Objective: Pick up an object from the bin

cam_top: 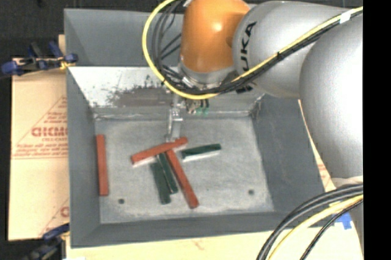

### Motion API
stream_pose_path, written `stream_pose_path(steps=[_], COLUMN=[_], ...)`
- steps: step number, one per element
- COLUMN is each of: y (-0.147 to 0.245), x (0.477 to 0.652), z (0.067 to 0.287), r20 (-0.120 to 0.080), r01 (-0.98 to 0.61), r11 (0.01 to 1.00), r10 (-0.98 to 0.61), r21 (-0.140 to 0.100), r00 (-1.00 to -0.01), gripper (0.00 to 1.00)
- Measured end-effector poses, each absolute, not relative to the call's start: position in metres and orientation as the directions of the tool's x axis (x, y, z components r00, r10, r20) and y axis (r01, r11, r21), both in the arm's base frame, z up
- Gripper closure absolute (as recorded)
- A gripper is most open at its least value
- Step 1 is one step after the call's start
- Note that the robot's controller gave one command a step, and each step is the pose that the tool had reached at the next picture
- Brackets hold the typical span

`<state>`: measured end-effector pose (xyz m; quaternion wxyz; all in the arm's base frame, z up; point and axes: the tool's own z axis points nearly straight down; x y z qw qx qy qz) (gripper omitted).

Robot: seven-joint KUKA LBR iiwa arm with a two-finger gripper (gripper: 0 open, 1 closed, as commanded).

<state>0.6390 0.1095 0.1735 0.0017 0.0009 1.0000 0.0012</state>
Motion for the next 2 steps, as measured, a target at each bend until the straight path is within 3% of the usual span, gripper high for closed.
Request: stream_pose_path(steps=[1, 2], y=[0.105, 0.09], x=[0.615, 0.601], z=[0.124, 0.096], r20=[-0.01, 0.002], r01=[-0.004, 0.114], r11=[1.0, 0.994], r10=[-0.004, 0.114], r21=[0.003, 0.001], r00=[-1.0, -0.994], gripper=[0.0, 0.0])
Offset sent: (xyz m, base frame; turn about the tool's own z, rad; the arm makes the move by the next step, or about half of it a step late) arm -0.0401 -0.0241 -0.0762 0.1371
